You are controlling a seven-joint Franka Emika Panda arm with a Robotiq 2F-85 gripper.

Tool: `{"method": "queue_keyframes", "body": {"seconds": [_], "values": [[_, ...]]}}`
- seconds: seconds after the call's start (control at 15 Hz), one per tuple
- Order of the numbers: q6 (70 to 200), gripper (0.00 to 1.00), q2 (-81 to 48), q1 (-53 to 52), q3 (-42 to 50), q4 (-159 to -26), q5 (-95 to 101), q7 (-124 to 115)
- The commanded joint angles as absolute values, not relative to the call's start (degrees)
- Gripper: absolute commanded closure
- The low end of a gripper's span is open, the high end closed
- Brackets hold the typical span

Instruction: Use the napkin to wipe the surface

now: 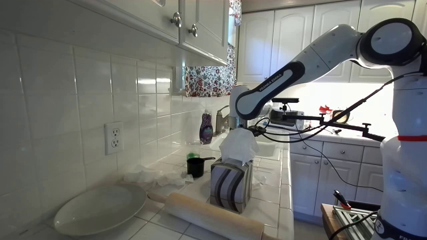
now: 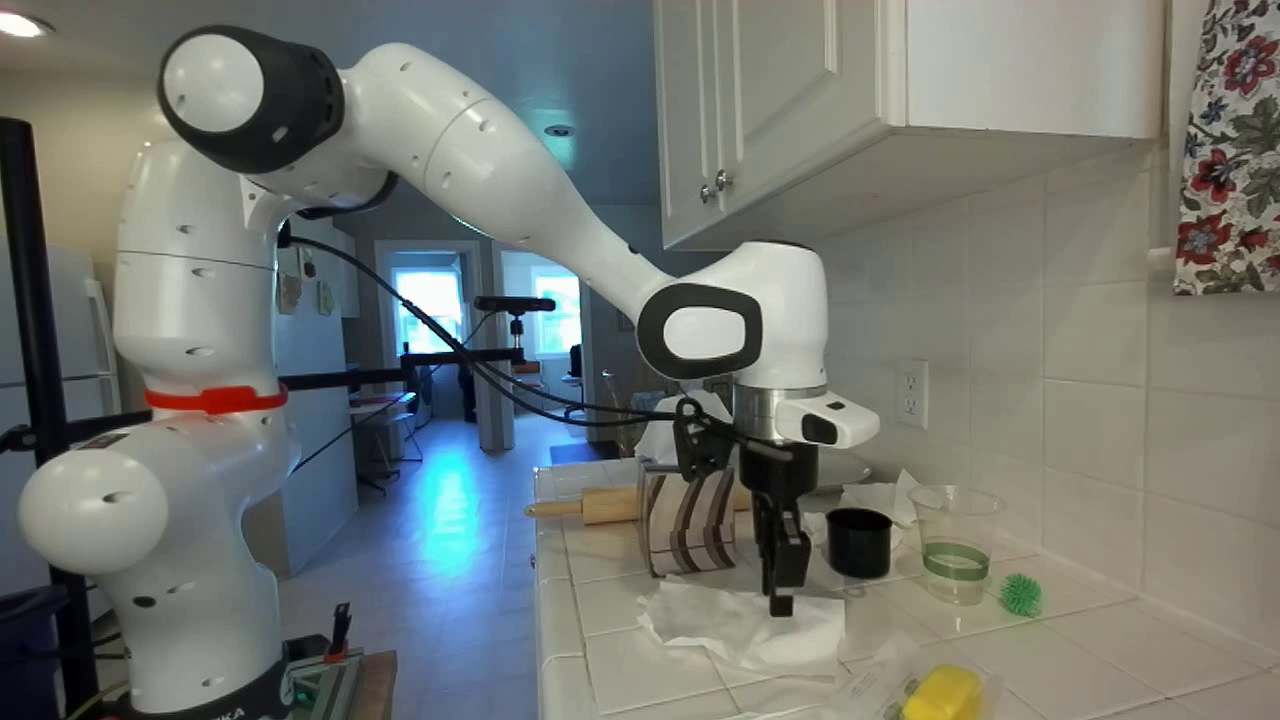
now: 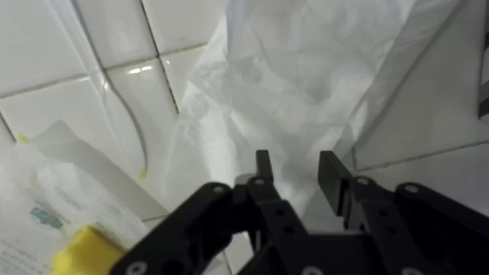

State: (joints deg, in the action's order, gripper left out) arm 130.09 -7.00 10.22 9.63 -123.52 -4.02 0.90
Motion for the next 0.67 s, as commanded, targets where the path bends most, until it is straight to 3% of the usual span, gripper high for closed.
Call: {"method": "queue_keyframes", "body": {"seconds": [0.0,0.27,0.6], "values": [[130.7,0.31,-6.9,10.0,9.7,-122.8,-2.8,-0.4],[129.9,0.01,-8.8,10.4,9.9,-121.4,-3.4,-0.5],[129.9,0.0,-11.1,10.8,10.0,-120.0,-4.1,-0.5]]}}
